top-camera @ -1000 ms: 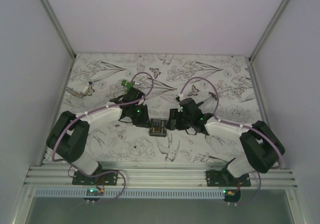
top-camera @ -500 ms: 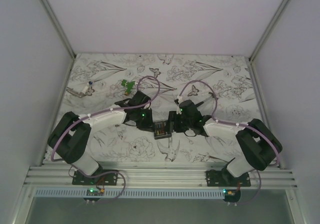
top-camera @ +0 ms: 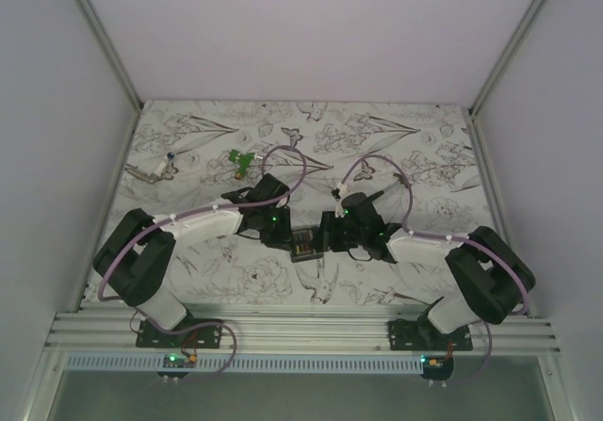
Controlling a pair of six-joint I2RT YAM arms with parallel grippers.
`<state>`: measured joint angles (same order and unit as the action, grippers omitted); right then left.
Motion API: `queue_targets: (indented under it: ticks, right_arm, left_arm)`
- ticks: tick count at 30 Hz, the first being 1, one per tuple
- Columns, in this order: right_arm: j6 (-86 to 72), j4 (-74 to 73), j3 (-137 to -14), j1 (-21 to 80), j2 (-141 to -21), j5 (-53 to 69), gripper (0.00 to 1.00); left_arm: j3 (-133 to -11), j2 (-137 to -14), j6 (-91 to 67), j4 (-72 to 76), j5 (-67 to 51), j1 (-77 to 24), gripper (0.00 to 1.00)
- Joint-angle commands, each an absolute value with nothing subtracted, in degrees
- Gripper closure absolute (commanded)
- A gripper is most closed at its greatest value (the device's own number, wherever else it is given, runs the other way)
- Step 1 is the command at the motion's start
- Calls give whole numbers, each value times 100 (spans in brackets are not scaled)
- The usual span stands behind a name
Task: Snap on the fuse box
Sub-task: Close the fuse box cover on the fuse box base.
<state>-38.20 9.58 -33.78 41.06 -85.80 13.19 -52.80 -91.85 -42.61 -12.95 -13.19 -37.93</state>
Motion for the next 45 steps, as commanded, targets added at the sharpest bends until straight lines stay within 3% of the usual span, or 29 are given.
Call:
queue_targets:
  ticks: [1, 11, 15, 22, 26, 37, 45]
  right_arm:
    - [-3641, 213, -3272, 4140, -8825, 1007, 59]
    - [-3535, 244, -3344, 4140, -8652, 1244, 62]
    - [-3480, 172, -3475, 4134, -8239, 1036, 56]
    - [-3332, 70, -3762, 3902, -7898, 790, 37]
    - [-3200, 128, -4018, 3772, -8035, 941, 33]
    - [-3032, 295, -4488, 3552, -8883, 1262, 44]
    - [-3149, 661, -4091, 3554, -9490, 1543, 60]
  left_arm:
    - [-5047, -9680, -4318, -1460, -1021, -3940, 83]
    - [-4911, -9814, -4405, -1325, -1019, -4056, 83]
    - [-4906, -9280, -4343, -1372, -904, -3952, 74]
    - [-5098, -8710, -4225, -1430, -1003, -3610, 57]
    - [-5248, -8627, -4159, -1420, -1081, -3442, 53]
    - [-5941, -9549, -4062, -1380, -1411, -3296, 59]
    - [-5988, -10128, -4080, -1367, -1595, -3339, 66]
